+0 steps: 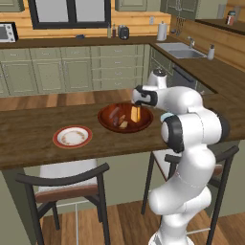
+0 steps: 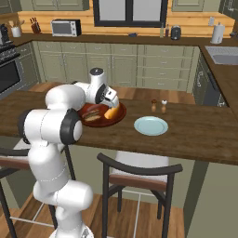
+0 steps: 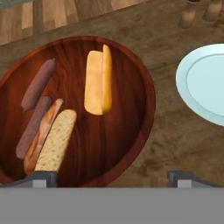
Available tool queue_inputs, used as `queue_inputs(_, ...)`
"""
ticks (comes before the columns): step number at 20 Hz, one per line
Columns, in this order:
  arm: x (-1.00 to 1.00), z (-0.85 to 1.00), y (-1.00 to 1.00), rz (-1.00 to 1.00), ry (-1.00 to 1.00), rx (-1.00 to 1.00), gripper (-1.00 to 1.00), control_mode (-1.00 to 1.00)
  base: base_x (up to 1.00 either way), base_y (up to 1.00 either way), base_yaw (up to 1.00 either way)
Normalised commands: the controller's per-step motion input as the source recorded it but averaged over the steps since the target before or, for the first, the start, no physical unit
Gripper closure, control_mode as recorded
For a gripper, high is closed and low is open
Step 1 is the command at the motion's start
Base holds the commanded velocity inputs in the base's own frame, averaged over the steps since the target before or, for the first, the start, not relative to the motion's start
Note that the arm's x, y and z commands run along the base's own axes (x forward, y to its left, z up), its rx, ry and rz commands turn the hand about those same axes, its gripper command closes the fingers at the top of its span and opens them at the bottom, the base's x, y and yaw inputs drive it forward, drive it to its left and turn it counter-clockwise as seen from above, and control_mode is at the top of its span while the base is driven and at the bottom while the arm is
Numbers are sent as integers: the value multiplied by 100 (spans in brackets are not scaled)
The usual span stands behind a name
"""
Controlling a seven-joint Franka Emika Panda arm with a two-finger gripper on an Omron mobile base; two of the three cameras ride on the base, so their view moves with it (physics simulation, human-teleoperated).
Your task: Place one bun and one sausage from the bowl on each plate.
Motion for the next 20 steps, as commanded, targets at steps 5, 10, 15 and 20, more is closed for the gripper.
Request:
queue_inputs(5, 20, -19, 0, 1, -2, 0, -100, -100, 0, 0, 0)
queue_inputs(10, 19, -26, -10, 0, 0, 0, -100, -100, 0, 0, 0)
queue_inputs(15, 33, -16, -13, 0, 0, 0, -100, -100, 0, 0, 0)
queue_inputs(20, 37, -7, 0, 0, 0, 0, -100, -100, 0, 0, 0)
